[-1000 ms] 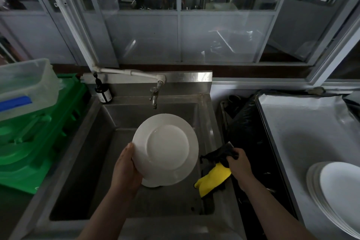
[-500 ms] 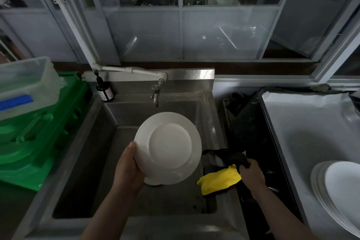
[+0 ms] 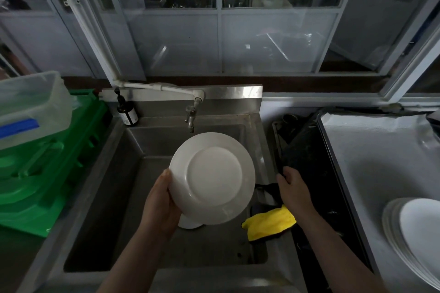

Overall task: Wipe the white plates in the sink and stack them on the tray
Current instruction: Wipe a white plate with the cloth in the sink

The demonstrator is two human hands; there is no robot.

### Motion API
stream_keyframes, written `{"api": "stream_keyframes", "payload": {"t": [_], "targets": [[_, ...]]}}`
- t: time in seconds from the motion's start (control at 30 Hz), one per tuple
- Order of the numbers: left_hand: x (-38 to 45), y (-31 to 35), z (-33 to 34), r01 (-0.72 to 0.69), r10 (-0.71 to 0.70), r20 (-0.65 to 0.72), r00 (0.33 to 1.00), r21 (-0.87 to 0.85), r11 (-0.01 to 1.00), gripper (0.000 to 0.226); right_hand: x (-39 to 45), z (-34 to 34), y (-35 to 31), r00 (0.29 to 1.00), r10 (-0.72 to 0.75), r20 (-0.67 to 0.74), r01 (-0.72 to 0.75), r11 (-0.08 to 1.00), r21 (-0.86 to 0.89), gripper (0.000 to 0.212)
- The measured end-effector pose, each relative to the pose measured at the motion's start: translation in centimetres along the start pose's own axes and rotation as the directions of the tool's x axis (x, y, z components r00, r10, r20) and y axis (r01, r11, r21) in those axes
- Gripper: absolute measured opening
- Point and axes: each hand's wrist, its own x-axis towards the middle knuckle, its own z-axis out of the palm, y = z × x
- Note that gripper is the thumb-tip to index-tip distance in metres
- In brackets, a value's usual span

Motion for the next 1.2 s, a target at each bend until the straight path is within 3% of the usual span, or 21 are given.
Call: {"api": "stream_keyframes", "payload": {"t": [0.17, 0.23, 0.33, 0.4, 0.63, 0.73, 0.87, 1.0, 1.1, 1.2], "targets": [[0.0, -0.1, -0.2, 0.015, -0.015, -0.019, 1.000, -0.011, 1.000, 0.039, -1.5, 2.1, -4.9, 0.992, 0.037, 0.118, -0.070, 0.954, 0.291, 0.039], [0.0, -0.2, -0.3, 0.016, -0.016, -0.023, 1.000, -0.003, 1.000, 0.040, -2.1, 2.8, -5.6, 0.980, 0.048, 0.191, -0.111, 0.935, 0.337, 0.045], [0.0, -0.2, -0.3, 0.025, -0.025, -0.034, 0.999, 0.012, 1.000, 0.040, -2.8, 3.3, -6.5, 0.978, 0.029, 0.206, -0.100, 0.933, 0.346, 0.026], [0.0, -0.2, -0.3, 0.015, -0.014, -0.029, 0.999, 0.031, 0.999, 0.040, -2.7, 3.4, -6.7, 0.979, 0.033, 0.200, -0.108, 0.919, 0.378, 0.024], [-0.8, -0.6, -0.1, -0.196, 0.218, -0.037, 0.975, 0.317, 0.928, 0.027, -3.7, 4.0, -7.1, 0.966, 0.087, 0.245, -0.196, 0.863, 0.465, 0.026], [-1.1, -0.8, 0.1, -0.209, 0.264, -0.082, 0.961, 0.412, 0.887, 0.029, -4.1, 4.2, -6.9, 0.959, 0.096, 0.267, -0.219, 0.849, 0.481, 0.026], [-2.2, -0.8, 1.4, -0.080, 0.134, -0.148, 0.980, 0.320, 0.944, 0.043, -4.0, 4.3, -6.7, 0.977, 0.070, 0.202, -0.175, 0.805, 0.568, 0.030], [-2.3, -1.0, 1.5, -0.126, 0.156, -0.085, 0.984, 0.284, 0.951, 0.051, -3.7, 4.1, -6.2, 0.977, 0.059, 0.205, -0.180, 0.741, 0.647, 0.033], [-2.1, -0.9, 0.9, -0.119, 0.130, -0.036, 0.991, 0.219, 0.968, 0.079, -3.7, 4.0, -5.7, 0.966, 0.085, 0.244, -0.235, 0.677, 0.697, 0.042], [-2.5, -0.5, 1.0, -0.131, 0.132, 0.010, 0.991, 0.199, 0.971, 0.073, -3.7, 4.2, -5.0, 0.949, 0.079, 0.305, -0.277, 0.672, 0.686, 0.034]]}}
